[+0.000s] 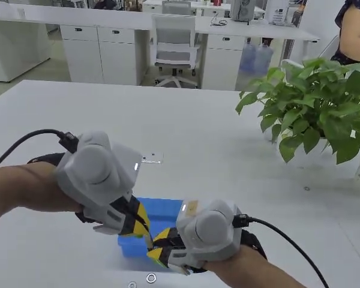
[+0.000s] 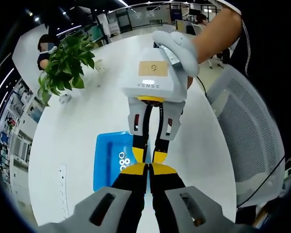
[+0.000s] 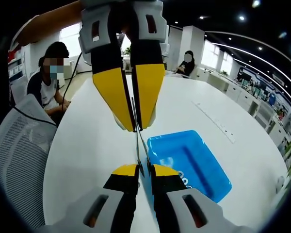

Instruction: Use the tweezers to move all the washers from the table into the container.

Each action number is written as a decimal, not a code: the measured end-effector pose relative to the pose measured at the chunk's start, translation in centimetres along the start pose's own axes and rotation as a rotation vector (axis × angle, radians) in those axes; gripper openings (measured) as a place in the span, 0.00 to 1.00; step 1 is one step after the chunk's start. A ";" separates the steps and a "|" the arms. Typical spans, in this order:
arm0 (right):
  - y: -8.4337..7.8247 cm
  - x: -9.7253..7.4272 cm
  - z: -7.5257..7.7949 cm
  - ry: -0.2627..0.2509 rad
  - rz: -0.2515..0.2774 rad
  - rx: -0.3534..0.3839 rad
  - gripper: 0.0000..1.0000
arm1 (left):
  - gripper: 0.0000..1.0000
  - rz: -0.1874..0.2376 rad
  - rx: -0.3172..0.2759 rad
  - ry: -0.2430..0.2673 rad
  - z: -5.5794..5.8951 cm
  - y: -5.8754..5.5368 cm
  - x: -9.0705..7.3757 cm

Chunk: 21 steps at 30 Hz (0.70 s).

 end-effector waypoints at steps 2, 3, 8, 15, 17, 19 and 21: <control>-0.1 0.1 -0.1 0.002 -0.001 0.002 0.12 | 0.06 0.000 -0.001 -0.002 0.1 -0.1 0.1; -0.2 0.1 -0.2 0.004 -0.002 0.002 0.12 | 0.06 -0.001 -0.002 -0.004 0.2 -0.1 0.2; -0.6 0.3 -0.6 0.011 -0.005 0.003 0.12 | 0.06 -0.001 -0.008 -0.012 0.6 -0.4 0.6; -1.2 0.7 -1.1 0.022 -0.014 0.011 0.12 | 0.06 -0.004 -0.016 -0.026 1.0 -0.7 1.1; -1.4 0.8 -1.3 0.025 -0.016 0.013 0.12 | 0.06 -0.004 -0.019 -0.031 1.1 -0.8 1.3; -1.6 0.9 -1.4 0.027 -0.019 0.015 0.12 | 0.06 -0.004 -0.021 -0.035 1.2 -0.9 1.5; -1.8 1.0 -1.5 0.031 -0.022 0.018 0.12 | 0.06 -0.005 -0.024 -0.039 1.3 -1.0 1.8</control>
Point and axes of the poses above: the centre of the closed fingertips' face, and the gripper's own axes: x roughly forward along the fingers, z roughly to its right, y roughly out of its top, the point moved 7 cm from there along -x, roughly backward along the fingers, and after that the axes turned 1 degree about y, right-handed, at the moved point
